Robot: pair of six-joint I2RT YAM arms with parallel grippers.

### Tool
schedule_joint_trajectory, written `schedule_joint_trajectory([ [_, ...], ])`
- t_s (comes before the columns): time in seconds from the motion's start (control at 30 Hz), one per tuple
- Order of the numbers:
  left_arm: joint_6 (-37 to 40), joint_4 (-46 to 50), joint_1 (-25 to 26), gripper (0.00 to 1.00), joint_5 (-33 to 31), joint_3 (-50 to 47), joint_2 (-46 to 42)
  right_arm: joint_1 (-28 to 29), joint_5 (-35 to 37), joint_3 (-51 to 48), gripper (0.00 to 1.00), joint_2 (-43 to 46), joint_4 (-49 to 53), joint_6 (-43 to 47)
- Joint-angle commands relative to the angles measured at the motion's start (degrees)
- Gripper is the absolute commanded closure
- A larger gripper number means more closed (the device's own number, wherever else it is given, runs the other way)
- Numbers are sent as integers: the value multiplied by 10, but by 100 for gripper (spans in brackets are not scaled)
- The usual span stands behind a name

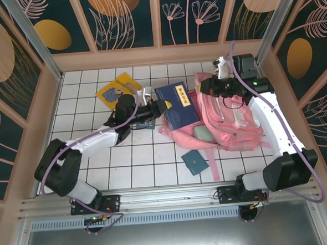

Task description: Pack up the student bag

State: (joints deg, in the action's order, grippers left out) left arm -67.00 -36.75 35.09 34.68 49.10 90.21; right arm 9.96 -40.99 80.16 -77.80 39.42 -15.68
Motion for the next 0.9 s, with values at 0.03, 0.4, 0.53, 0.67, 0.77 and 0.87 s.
schedule_joint_trajectory([
  [0.03,-66,-129,36,100,25,53,58,-18,-85,-4,100,43,-85,-23],
  [0.4,-130,-223,64,100,32,135,225,-43,-88,-3,100,52,-100,-62],
  [0.53,-85,-162,63,100,28,161,239,-49,-87,-3,100,51,-103,-70],
  [0.67,-64,-130,67,100,27,182,250,-51,-94,-7,100,47,-110,-76],
  [0.77,-72,-130,76,100,34,212,275,-52,-94,-5,100,43,-110,-77],
  [0.87,-73,-114,87,100,36,253,308,-51,-98,-2,100,38,-114,-83],
])
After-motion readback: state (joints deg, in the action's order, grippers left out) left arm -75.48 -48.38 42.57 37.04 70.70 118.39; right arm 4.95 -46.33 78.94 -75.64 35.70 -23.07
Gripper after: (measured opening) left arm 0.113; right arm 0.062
